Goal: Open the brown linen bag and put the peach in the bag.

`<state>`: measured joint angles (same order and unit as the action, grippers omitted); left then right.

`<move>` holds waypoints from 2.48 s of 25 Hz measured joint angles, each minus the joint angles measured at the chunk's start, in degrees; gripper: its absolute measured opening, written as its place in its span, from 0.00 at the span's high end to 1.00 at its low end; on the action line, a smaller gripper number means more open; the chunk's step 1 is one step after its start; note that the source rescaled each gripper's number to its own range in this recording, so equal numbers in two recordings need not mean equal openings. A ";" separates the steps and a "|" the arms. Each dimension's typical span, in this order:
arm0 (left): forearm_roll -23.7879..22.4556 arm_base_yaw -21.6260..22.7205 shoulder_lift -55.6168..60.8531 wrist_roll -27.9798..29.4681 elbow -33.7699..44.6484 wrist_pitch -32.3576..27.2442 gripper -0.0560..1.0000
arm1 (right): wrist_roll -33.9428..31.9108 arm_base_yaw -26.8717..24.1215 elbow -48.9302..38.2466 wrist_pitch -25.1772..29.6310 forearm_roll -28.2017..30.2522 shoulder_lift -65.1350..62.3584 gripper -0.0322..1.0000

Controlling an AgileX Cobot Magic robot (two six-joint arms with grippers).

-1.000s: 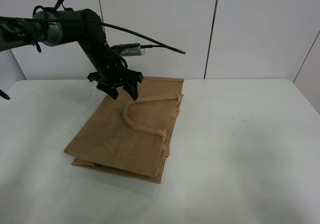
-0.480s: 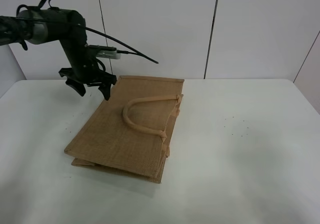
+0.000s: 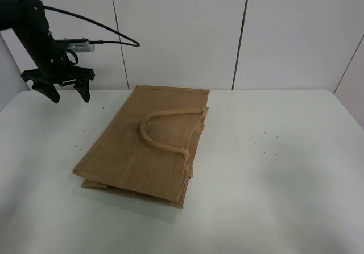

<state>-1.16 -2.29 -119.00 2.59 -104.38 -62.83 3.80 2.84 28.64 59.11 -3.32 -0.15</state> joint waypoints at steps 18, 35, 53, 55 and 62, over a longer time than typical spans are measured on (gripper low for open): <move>0.28 -1.70 53.02 -0.62 47.27 -3.96 0.01 | 0.00 0.00 0.00 0.00 -0.17 0.00 0.00; 0.23 -1.70 92.44 -1.69 75.48 2.58 0.02 | 0.00 0.00 0.00 0.00 -0.17 0.00 0.00; 0.41 -1.70 119.19 -1.76 75.48 2.53 0.02 | 0.00 0.00 0.00 0.00 -0.30 0.00 0.00; 0.41 -1.70 119.19 -1.80 75.48 2.53 0.02 | 0.00 0.00 0.00 0.00 -0.37 0.00 0.00; 0.41 -1.70 119.19 -1.80 75.48 2.53 0.02 | 0.00 0.00 0.00 0.00 -0.38 0.00 0.00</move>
<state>-0.75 -3.98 0.19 0.79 -28.90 -60.30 3.80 2.84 28.64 59.11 -3.70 -0.15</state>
